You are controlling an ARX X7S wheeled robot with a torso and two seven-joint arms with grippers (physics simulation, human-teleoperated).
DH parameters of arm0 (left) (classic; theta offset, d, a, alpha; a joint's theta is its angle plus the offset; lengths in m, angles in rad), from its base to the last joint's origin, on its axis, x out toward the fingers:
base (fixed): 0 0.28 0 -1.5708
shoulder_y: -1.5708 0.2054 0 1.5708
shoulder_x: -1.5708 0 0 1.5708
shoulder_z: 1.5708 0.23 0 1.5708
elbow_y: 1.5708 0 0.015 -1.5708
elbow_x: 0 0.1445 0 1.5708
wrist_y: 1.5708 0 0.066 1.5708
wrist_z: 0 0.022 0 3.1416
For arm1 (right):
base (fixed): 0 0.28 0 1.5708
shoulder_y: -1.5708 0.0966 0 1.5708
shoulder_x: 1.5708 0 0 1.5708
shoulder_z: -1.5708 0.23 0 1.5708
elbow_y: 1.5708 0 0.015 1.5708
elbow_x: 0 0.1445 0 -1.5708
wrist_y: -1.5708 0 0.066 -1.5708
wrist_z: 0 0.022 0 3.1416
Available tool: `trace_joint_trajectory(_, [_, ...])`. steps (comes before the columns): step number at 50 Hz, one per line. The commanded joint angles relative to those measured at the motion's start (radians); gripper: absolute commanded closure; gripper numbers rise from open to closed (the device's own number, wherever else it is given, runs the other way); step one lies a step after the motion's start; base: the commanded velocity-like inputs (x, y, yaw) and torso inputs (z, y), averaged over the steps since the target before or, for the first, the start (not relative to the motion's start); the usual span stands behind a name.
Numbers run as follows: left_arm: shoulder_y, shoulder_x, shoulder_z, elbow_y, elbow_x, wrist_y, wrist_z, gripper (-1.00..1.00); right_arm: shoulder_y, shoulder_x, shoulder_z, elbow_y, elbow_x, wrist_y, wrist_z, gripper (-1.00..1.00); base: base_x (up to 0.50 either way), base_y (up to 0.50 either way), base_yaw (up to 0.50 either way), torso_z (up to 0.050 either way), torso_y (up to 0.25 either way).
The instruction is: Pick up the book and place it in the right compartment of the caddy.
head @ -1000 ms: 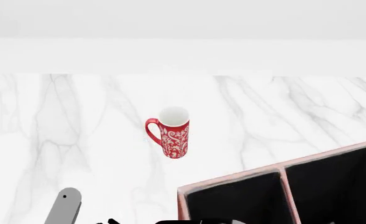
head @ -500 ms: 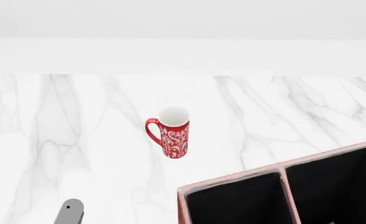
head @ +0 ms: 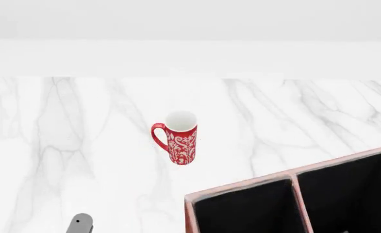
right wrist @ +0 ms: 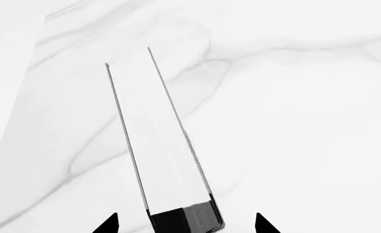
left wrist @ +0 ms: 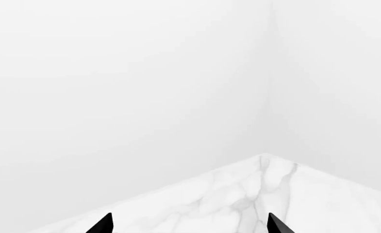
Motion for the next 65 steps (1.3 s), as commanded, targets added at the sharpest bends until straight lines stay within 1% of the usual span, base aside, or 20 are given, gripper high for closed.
trace_joint_trajectory(1, [0.006, 0.001, 0.005, 0.000, 0.002, 0.007, -0.002, -1.00, -0.007, -0.003, -0.032, 0.020, -0.013, -0.029, -0.028, -1.00, 0.00, 0.00, 0.00, 0.000, 0.000])
trace_joint_trajectory(5, [0.007, 0.002, 0.019, -0.008, 0.012, 0.015, -0.003, -1.00, -0.016, 0.002, -0.042, 0.020, -0.026, -0.055, -0.033, -1.00, 0.00, 0.00, 0.00, 0.000, 0.000])
trace_joint_trajectory(6, [0.005, 0.001, 0.021, -0.009, 0.012, 0.016, -0.004, -1.00, -0.018, 0.006, -0.049, 0.016, -0.035, -0.067, -0.036, 1.00, 0.00, 0.00, 0.00, 0.000, 0.000])
trace_joint_trajectory(15, [0.002, -0.002, 0.038, -0.013, 0.017, 0.016, -0.010, -1.00, -0.025, 0.012, -0.056, 0.025, -0.045, -0.090, -0.038, 1.00, 0.00, 0.00, 0.00, 0.000, 0.000])
trace_joint_trajectory(30, [0.004, -0.006, 0.038, -0.009, 0.009, 0.015, -0.015, -1.00, -0.008, 0.037, -0.005, -0.042, -0.027, -0.085, 0.007, 1.00, 0.00, 0.00, 0.00, 0.000, 0.000])
trace_joint_trajectory(36, [0.007, -0.009, 0.025, -0.002, -0.002, 0.010, -0.015, -1.00, 0.017, 0.026, 0.121, -0.045, 0.018, -0.067, 0.094, 1.00, 0.00, 0.00, 0.00, 0.000, 0.000])
trace_joint_trajectory(39, [0.009, -0.007, 0.023, -0.001, -0.004, 0.013, -0.015, -1.00, 0.032, 0.024, 0.164, -0.046, 0.046, -0.050, 0.112, 1.00, 0.00, 0.00, 0.00, 0.000, 0.000])
trace_joint_trajectory(44, [0.009, -0.007, 0.025, -0.003, -0.004, 0.017, -0.015, -1.00, 0.036, 0.027, 0.181, -0.054, 0.041, -0.053, 0.140, 1.00, 0.00, 0.00, 0.00, 0.000, 0.002])
trace_joint_trajectory(49, [0.012, -0.006, 0.024, -0.003, -0.006, 0.020, -0.015, -1.00, 0.047, 0.025, 0.227, -0.060, 0.059, -0.046, 0.175, 1.00, 0.00, 0.00, 0.00, 0.000, 0.000])
trace_joint_trajectory(51, [0.014, -0.006, 0.021, -0.001, -0.008, 0.020, -0.015, -1.00, 0.058, 0.023, 0.256, -0.063, 0.082, -0.028, 0.190, 1.00, 0.00, 0.00, 0.00, 0.000, 0.000])
trace_joint_trajectory(54, [0.015, -0.007, 0.019, -0.002, -0.010, 0.021, -0.015, -1.00, 0.082, 0.006, 0.337, -0.049, 0.117, 0.005, 0.261, 1.00, 0.00, 0.00, 0.00, 0.000, 0.003])
trace_joint_trajectory(56, [0.015, -0.006, 0.021, -0.004, -0.009, 0.024, -0.015, -1.00, 0.097, -0.001, 0.367, -0.043, 0.145, 0.038, 0.285, 1.00, 0.00, 0.00, 0.00, 0.000, 0.000])
trace_joint_trajectory(61, [0.017, -0.005, 0.026, -0.008, -0.006, 0.030, -0.014, -1.00, 0.124, -0.006, 0.414, -0.050, 0.174, 0.075, 0.332, 1.00, 0.00, 0.00, 0.00, 0.000, 0.000])
trace_joint_trajectory(65, [0.022, -0.003, 0.020, -0.007, -0.009, 0.032, -0.013, -1.00, 0.163, -0.016, 0.458, -0.033, 0.219, 0.146, 0.379, 1.00, 0.00, 0.00, 0.00, 0.000, 0.002])
